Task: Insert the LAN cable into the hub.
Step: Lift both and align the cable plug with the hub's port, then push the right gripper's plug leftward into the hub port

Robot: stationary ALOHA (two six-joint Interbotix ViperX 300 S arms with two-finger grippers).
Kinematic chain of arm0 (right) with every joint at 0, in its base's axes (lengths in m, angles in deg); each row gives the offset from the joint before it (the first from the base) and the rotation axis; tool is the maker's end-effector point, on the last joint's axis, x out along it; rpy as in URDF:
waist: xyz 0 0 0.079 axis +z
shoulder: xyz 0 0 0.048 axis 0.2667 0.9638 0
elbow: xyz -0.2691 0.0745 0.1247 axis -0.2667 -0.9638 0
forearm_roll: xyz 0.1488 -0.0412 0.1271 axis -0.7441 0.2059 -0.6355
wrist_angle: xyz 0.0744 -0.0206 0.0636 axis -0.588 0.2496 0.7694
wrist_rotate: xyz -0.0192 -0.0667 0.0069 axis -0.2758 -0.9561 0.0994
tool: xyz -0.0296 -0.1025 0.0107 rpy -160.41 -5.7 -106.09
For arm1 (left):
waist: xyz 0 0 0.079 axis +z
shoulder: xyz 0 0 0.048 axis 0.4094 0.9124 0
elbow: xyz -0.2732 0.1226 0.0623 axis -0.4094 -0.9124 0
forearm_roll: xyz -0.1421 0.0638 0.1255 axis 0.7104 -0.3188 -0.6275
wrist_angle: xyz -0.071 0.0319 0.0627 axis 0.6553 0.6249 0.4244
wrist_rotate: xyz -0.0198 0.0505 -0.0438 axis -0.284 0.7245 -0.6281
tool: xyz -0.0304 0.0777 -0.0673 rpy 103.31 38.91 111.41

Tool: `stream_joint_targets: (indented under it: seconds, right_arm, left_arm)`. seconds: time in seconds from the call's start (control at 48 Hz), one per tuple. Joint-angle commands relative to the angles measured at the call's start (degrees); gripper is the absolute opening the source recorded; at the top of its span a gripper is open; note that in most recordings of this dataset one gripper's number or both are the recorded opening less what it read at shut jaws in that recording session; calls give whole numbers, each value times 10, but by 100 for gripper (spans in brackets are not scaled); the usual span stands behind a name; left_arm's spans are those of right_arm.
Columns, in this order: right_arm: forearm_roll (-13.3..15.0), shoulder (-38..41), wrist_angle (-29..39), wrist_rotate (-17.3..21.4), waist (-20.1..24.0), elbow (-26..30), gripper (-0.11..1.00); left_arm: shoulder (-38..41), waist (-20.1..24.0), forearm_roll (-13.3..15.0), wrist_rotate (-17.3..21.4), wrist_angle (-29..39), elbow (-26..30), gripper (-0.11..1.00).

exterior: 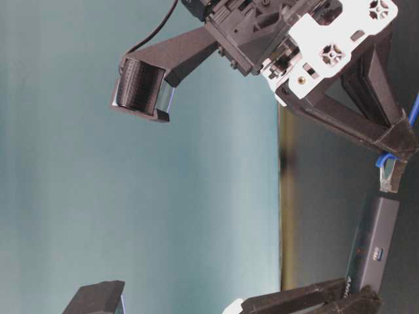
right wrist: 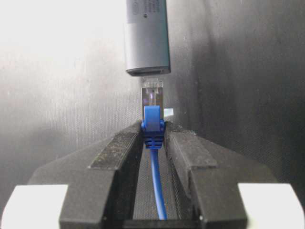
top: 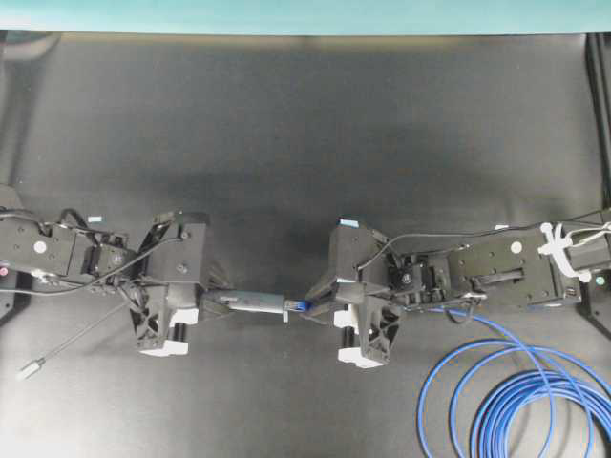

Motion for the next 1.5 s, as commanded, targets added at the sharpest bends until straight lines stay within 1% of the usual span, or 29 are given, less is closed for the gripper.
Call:
stream_joint_targets:
  seconds: [0.0, 0.208, 0.438, 0.771, 1.062, 1.479]
  right_arm:
    - [-1, -10, -4, 4, 0, 5, 13]
    - [-1, -9, 1, 3, -1, 9, 14]
    - [-1, -7, 23, 2, 0, 13, 13]
    - [-1, -5, 23, 2, -4, 17, 14]
    - [-1, -3, 24, 2, -4, 18, 14]
    - [-1, 6, 35, -3, -4, 36, 13]
  left_arm:
    - [-4, 1, -2, 0, 4, 11, 28]
    - [-3, 4, -2, 0, 6, 12, 28]
    - [-1, 5, -2, 0, 6, 16, 28]
    - [11, 4, -2, 4, 32, 33, 28]
    - [12, 4, -2, 4, 32, 34, 28]
    - [19, 4, -2, 4, 33, 42, 28]
